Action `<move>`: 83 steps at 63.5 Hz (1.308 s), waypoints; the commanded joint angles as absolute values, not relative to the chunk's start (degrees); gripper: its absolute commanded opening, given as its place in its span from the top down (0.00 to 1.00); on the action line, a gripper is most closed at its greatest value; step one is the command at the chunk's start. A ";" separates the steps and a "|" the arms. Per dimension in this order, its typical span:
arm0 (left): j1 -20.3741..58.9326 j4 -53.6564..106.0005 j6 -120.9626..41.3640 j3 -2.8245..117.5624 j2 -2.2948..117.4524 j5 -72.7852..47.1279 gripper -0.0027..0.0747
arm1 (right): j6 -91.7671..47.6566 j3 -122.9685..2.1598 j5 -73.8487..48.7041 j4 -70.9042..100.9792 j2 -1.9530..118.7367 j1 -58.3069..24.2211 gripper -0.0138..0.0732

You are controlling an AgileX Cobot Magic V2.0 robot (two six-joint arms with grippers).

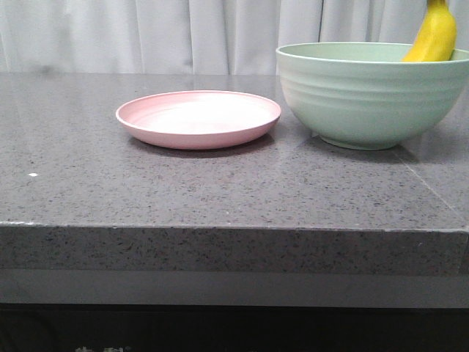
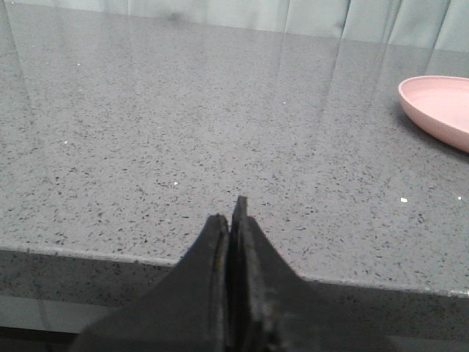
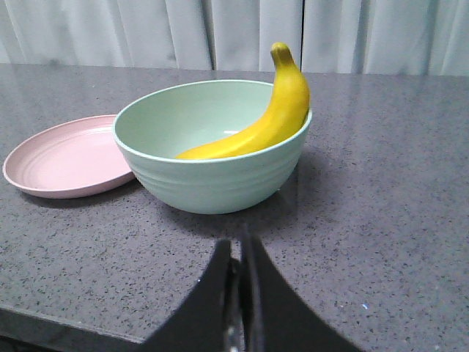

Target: Transfer banana from pink plate to green bowl

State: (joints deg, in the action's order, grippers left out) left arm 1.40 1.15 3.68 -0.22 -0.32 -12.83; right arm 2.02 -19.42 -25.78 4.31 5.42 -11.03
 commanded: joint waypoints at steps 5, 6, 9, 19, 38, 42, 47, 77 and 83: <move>1.30 1.70 3.85 -0.46 -1.74 -7.76 0.99 | 1.86 -20.82 -20.94 4.04 6.05 -10.67 0.92; 1.30 1.70 3.85 -0.46 -1.74 -7.76 0.99 | 1.86 -20.82 -20.94 4.04 6.05 -10.67 0.92; 1.30 1.70 3.85 -0.46 -1.74 -7.76 0.99 | 1.86 -20.82 -20.94 4.04 6.05 -10.67 0.92; 1.30 1.70 3.85 -0.46 -1.74 -7.76 0.99 | 1.86 -20.82 -20.94 4.04 6.05 -10.67 0.92; 1.30 1.70 3.85 -0.46 -1.74 -7.76 0.99 | 1.86 -20.82 -20.94 4.04 6.05 -10.67 0.92; 1.30 1.70 3.85 -0.46 -1.74 -7.76 0.99 | 1.86 -20.82 -20.94 3.99 6.05 -10.67 0.92; 1.30 1.70 3.85 -0.46 -1.74 -7.76 0.99 | 1.86 -20.82 -20.94 3.25 6.05 -10.67 0.92; 1.30 1.70 3.85 -0.46 -1.63 -7.76 0.99 | 1.86 1.54 -7.50 7.39 -1.88 -2.01 0.92; 1.30 1.70 3.85 -0.46 -1.63 -7.76 0.99 | 1.86 1.38 -8.34 7.30 -1.86 -2.01 0.92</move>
State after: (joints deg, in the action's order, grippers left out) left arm 1.40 1.37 3.68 -0.22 -0.32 -12.46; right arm 2.02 1.65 -14.43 7.00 -0.57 -2.39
